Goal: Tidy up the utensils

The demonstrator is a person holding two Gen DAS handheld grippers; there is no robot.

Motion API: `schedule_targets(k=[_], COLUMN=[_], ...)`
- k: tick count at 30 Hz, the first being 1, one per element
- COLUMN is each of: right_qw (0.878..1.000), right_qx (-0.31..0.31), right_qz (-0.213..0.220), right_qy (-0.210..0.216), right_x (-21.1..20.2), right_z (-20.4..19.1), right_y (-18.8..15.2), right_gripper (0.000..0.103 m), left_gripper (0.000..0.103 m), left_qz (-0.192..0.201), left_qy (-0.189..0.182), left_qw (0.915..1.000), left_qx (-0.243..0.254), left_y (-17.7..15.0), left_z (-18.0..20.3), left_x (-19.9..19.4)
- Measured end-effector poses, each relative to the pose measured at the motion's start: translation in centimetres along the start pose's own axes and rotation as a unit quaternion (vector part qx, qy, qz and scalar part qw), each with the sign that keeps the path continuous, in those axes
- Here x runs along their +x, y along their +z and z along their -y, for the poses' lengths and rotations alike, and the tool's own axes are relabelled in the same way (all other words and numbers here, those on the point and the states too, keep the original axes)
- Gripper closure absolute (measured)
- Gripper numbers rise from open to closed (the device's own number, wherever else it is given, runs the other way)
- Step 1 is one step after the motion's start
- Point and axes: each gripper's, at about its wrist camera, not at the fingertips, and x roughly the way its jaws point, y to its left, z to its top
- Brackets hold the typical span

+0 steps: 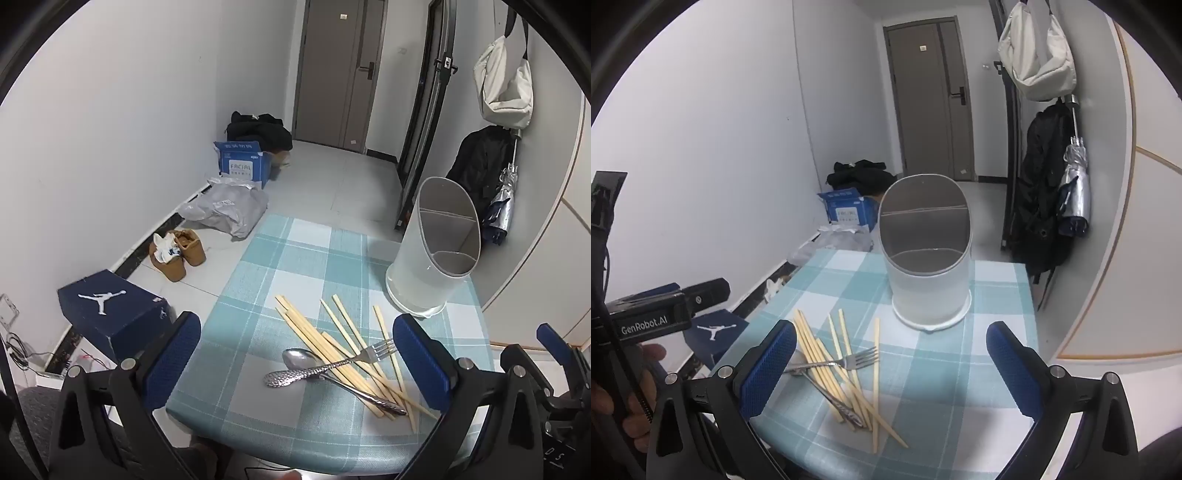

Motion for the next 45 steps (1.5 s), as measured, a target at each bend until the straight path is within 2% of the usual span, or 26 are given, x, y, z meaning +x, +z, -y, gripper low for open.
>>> schedule_targets(k=[2,5,9,45], right_qw=[1.000,1.000,1.000,1.000], right_qx=[0.000,0.002,0.003,0.003], right_qz=[-0.001,-0.009,-0.013,0.005], right_qy=[0.002,0.004,0.004,-0.007], right_x=[-0.1,0.1,0.1,-0.5], right_z=[0.0,-0.2,-0.2,-0.1], right_y=[0.0,0.1,0.4,0.1], right_gripper=[0.000,0.000,0.000,0.000], left_gripper=[0.001,0.001,0.001,0.001], left_qz=[0.005,0.006,-0.004,0.005], left_qy=[0.007,0.014,0.000,0.001], left_qw=[1.0000,0.9997,0.9999,0.9999], left_qx=[-0.002,0.021,0.009,0.011], left_y=[0.0,-0.2,-0.1,0.0], left_z=[-0.2,0.9,0.3,0.2], left_x=[-0.6,-0.4,0.4,-0.1])
